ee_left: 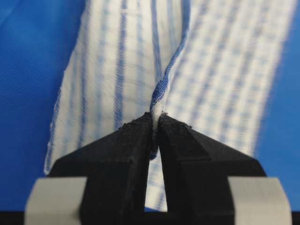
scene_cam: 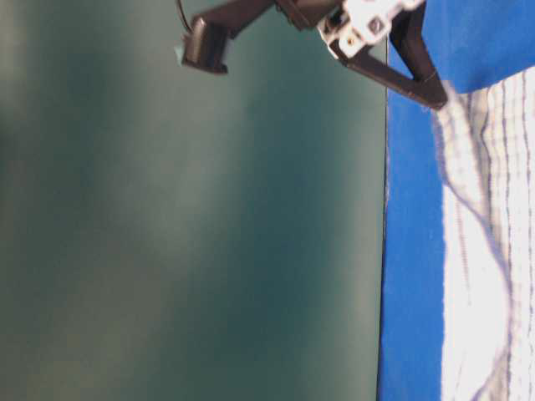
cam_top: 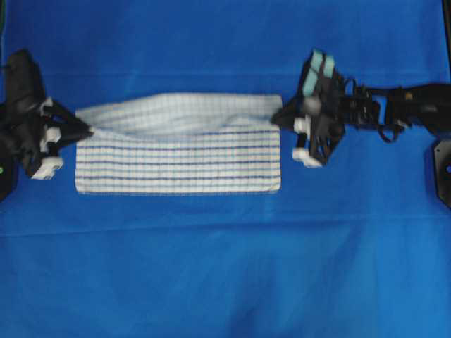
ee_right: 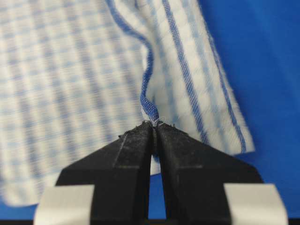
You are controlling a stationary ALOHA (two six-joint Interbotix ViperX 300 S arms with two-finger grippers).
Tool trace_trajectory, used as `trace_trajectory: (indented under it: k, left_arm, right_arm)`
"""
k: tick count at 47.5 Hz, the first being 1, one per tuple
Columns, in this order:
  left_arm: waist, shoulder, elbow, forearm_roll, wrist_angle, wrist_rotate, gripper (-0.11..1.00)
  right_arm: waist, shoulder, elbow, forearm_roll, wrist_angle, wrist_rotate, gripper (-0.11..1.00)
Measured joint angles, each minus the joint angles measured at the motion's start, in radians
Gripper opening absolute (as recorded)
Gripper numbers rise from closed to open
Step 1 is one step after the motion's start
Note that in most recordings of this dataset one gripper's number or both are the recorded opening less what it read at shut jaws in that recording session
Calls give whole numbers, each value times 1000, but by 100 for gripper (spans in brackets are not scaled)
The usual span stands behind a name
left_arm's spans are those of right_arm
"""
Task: Fold the blue towel.
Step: 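Pull both top corners down toward the bottom edge, folding the towel in half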
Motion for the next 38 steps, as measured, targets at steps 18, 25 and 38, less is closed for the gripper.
trace_trajectory:
  k: [18, 25, 38]
  left_arm:
    - [-186, -156, 12, 0, 153, -55, 3]
    - [-199, -153, 12, 0, 156, -57, 3]
    - [-199, -92, 20, 0, 133, -75, 3]
  right_arm:
    - [140, -55, 46, 3, 2, 77, 5]
    - [163, -54, 46, 3, 20, 86, 5]
    - [163, -52, 43, 3, 32, 87, 5]
